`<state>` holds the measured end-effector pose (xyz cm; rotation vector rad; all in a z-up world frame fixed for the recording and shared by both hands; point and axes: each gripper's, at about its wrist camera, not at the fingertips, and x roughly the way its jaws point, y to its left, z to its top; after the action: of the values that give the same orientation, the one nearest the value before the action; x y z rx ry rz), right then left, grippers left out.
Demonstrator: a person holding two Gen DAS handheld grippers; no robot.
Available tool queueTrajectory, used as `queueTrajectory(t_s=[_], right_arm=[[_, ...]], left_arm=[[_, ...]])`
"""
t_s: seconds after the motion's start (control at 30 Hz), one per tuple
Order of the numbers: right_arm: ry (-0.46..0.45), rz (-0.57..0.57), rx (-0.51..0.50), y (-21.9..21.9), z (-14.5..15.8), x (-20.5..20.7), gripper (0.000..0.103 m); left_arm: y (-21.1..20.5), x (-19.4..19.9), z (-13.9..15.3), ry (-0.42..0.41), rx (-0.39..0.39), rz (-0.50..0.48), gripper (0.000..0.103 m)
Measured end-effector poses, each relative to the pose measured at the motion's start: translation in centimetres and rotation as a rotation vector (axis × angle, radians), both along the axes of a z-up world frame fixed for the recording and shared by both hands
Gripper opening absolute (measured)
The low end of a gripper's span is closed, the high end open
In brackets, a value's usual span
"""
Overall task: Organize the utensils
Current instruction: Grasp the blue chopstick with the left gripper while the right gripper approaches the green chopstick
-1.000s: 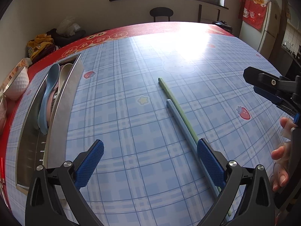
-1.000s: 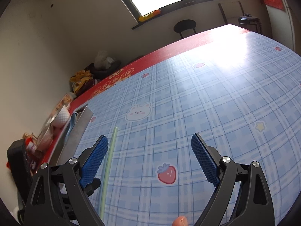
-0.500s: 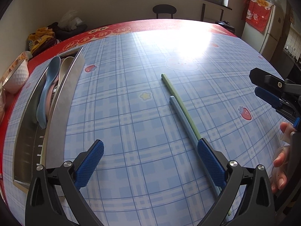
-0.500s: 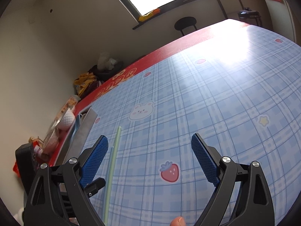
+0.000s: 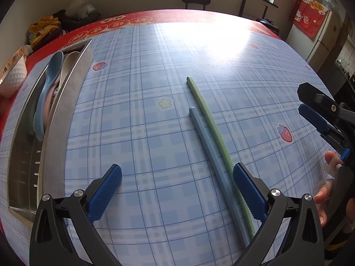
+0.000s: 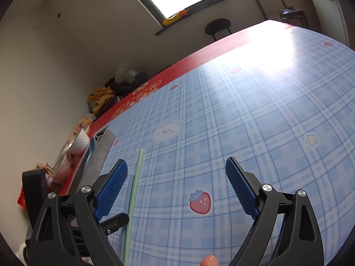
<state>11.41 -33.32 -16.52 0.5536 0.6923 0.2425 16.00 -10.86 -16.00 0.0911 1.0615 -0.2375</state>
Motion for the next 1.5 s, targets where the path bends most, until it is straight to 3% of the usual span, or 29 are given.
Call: queueTrajectory(t_s=[0.43,0.47,0.53,0.57,0.6,0.63,0.77,0.97,1.03,1.1,1.17,1.37,1.43,1.5], right_arm=[[-0.009,-0.004,0.026,-0.7,-0.2,-0.4,0.087],[-0.009,-0.007,0.027,-0.7,-0.1,-0.5,0.087],[-0.01,-0.01,0.031,-0.8,-0.1,-0.6,0.087],[-0.01,-0.012,0.032,-0.8,-0.1,-0.6,0.087],[-0.011,-0.012,0.032,-0.8,0.0,-0.6,0.087],[-0.012,-0.012,0.033,-0.9,0.0,-0.6,0.087],[-0.012,-0.016,0.039,-1.1,-0.1,-0.7,0.087],[-0.005,-0.011,0.051,-1.4,-0.3,-0.6,0.087],[-0.006,-0.011,0.051,-1.4,-0.3,-0.6,0.087],[-0.005,-0.011,0.049,-1.4,-0.3,-0.6,0.087],[-0.004,-0.006,0.043,-1.3,-0.3,-0.6,0.087],[0.004,0.006,0.021,-0.5,-0.2,-0.2,0.087],[0.008,0.008,0.007,0.1,-0.1,-0.1,0.087],[0.016,0.022,-0.012,0.6,0.0,0.1,0.087]], left_arm=[[1.5,-0.4,0.5,-0.072,0.102,-0.001,0.095],[1.6,-0.5,0.6,-0.078,0.091,-0.013,0.086],[1.6,-0.8,0.8,-0.079,0.061,-0.048,0.053],[1.5,-0.8,0.8,-0.072,0.04,-0.067,0.032],[1.4,-0.8,0.9,-0.072,0.038,-0.071,0.018],[1.2,-0.8,0.9,-0.072,0.035,-0.082,0.014],[1.0,-0.3,0.9,-0.087,0.025,-0.098,0.013],[2.2,1.7,0.7,-0.116,0.029,-0.045,0.011],[2.5,1.8,0.7,-0.106,0.025,-0.036,0.012],[2.6,1.3,0.7,-0.111,0.046,-0.033,0.023],[2.7,0.4,0.7,-0.128,0.063,-0.044,0.026],[3.5,-1.6,0.3,-0.172,0.044,-0.055,0.026],[3.7,-1.8,0.3,-0.181,0.023,-0.054,0.024],[3.6,-2.1,0.2,-0.185,0.014,-0.068,0.012]])
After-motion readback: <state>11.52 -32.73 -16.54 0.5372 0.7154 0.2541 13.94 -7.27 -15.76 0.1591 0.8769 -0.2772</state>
